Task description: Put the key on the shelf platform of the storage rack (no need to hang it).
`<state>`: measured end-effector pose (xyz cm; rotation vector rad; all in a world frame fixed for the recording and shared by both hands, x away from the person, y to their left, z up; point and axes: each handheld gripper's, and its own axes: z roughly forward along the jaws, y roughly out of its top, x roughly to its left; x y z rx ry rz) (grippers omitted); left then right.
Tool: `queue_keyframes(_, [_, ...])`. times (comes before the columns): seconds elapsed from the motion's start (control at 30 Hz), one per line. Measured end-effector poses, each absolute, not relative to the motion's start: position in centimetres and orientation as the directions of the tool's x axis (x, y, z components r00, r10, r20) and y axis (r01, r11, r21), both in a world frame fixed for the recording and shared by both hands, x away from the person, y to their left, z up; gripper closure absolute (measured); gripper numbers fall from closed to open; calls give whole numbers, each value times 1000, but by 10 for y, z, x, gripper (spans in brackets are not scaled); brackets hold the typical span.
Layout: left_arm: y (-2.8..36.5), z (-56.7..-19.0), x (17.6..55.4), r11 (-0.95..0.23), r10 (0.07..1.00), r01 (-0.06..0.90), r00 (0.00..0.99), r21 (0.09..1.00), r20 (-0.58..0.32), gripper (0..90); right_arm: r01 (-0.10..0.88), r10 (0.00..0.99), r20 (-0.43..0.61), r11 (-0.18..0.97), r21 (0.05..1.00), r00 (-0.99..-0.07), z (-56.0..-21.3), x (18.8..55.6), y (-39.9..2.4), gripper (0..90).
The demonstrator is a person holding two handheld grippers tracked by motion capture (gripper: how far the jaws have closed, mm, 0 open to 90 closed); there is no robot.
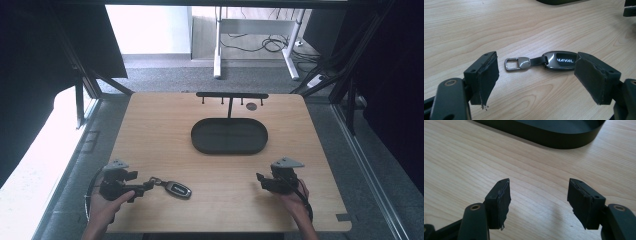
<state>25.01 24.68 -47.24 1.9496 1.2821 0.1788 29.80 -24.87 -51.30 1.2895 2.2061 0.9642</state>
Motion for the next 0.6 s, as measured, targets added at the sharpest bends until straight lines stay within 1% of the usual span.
queue_keyframes(0.27, [248,-472,250,-184,835,722,472,667,-281,199,583,846,6,363,727,-534,-504,297,-237,396])
queue_keyframes(0.4, [249,-470,249,-181,838,719,469,671,-277,199,584,828,25,373,721,-560,-495,295,-231,427])
queue_keyframes(0.6, [248,-470,248,-189,834,718,477,670,-276,199,551,773,-5,457,698,-634,-481,291,-212,441])
